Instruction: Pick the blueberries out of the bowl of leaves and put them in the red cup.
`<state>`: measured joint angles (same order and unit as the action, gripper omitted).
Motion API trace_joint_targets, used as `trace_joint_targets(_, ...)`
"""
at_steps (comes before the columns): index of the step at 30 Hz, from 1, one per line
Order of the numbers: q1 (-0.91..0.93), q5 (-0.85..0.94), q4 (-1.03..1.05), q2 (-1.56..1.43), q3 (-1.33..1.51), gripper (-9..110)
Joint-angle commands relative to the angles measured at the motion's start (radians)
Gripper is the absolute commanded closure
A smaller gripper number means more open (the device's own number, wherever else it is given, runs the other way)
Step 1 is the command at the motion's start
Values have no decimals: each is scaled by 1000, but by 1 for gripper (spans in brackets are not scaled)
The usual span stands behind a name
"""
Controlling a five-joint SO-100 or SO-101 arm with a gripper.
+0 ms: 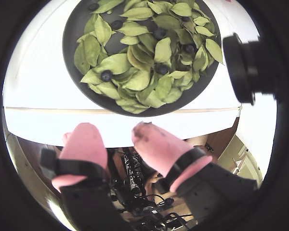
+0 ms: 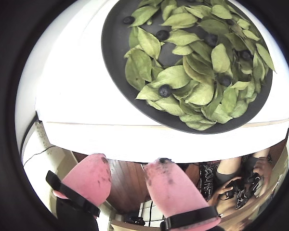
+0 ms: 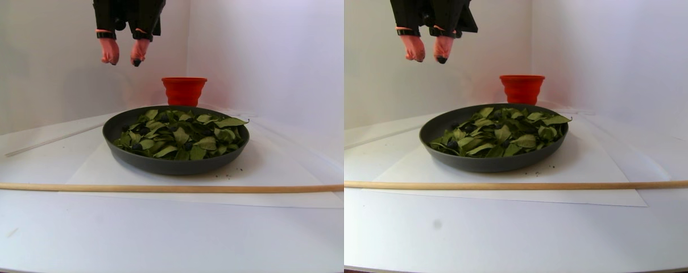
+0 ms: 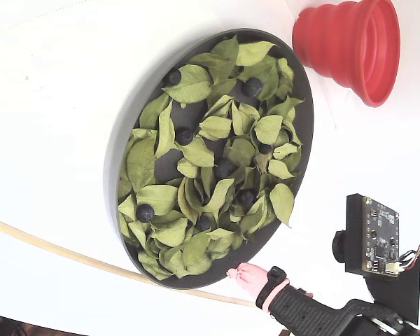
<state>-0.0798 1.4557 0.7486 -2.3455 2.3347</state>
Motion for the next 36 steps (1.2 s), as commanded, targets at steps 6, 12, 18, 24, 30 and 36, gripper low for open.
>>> trace_joint_targets(6,18,32,-46,25,2,88)
trace_joint_targets(12,26,51,-84,58,14,88)
trace_joint_targets(18,48,77,-132,91,28,88)
trace_joint_targets(24,66,103,-178,129,37,88)
trace_joint_targets(30,58,114,-219,172,38,88)
trace_joint_targets(36,57,124,-252,201,46,87)
